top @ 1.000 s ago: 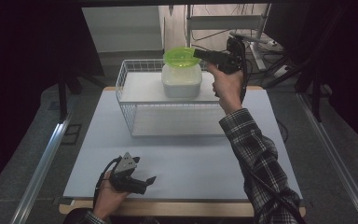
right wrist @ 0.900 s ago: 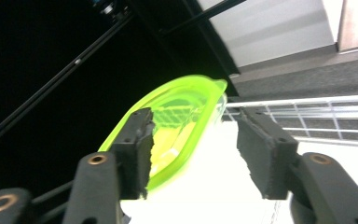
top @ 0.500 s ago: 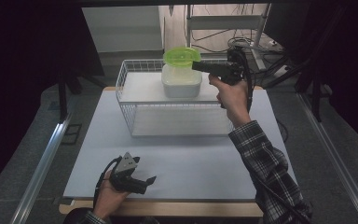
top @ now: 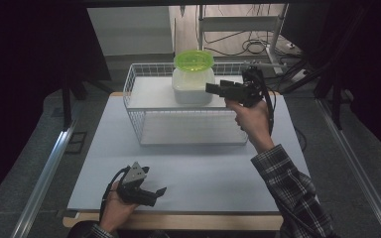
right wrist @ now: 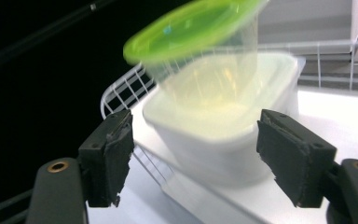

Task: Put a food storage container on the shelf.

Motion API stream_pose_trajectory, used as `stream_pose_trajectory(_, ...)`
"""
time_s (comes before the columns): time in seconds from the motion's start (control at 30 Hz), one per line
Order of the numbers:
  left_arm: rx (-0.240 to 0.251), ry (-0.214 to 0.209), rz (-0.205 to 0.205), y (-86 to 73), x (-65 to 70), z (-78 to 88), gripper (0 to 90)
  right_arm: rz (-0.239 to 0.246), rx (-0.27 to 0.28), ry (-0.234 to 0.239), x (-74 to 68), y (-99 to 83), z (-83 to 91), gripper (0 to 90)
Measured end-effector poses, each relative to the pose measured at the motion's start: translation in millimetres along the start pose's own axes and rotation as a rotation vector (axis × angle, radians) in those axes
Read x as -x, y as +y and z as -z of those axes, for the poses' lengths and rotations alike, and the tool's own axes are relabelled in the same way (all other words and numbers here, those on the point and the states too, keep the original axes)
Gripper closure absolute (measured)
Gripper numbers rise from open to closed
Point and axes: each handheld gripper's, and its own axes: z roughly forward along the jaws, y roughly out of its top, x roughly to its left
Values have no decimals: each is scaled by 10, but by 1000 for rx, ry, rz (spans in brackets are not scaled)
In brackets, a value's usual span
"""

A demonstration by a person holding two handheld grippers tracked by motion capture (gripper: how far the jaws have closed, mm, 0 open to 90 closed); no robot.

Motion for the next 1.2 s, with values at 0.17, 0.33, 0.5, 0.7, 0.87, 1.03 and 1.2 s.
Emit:
stream_pose_trajectory(0.17, 0, 1, 0, -1, 0, -2, 43, 102, -35, -43, -42, -230, 35, 225)
stream_pose_trajectory(0.33, -1, 0, 0, 0, -2, 0, 43, 189, -64, -74, -100, -481, 77, 185)
stream_pose_trajectory(0.5, -1, -2, -1, 1, 3, 2, 43, 229, -82, -88, -92, -735, 122, 145)
stream_pose_trajectory(0.7, -2, -2, -1, 1, 2, -1, 43, 237, -102, -103, -18, -979, 164, 102)
stream_pose_trajectory(0.87, -3, -2, 2, 0, 6, -4, 44, 255, -114, -112, 39, -1175, 182, 76)
stream_pose_trajectory(1.03, -1, -4, -1, 2, 7, -1, 43, 279, -143, -125, 74, -1341, 192, 53)
stream_pose_trajectory(1.2, 0, -5, 0, 2, 7, 4, 44, 283, -151, -126, 93, -1487, 235, 44)
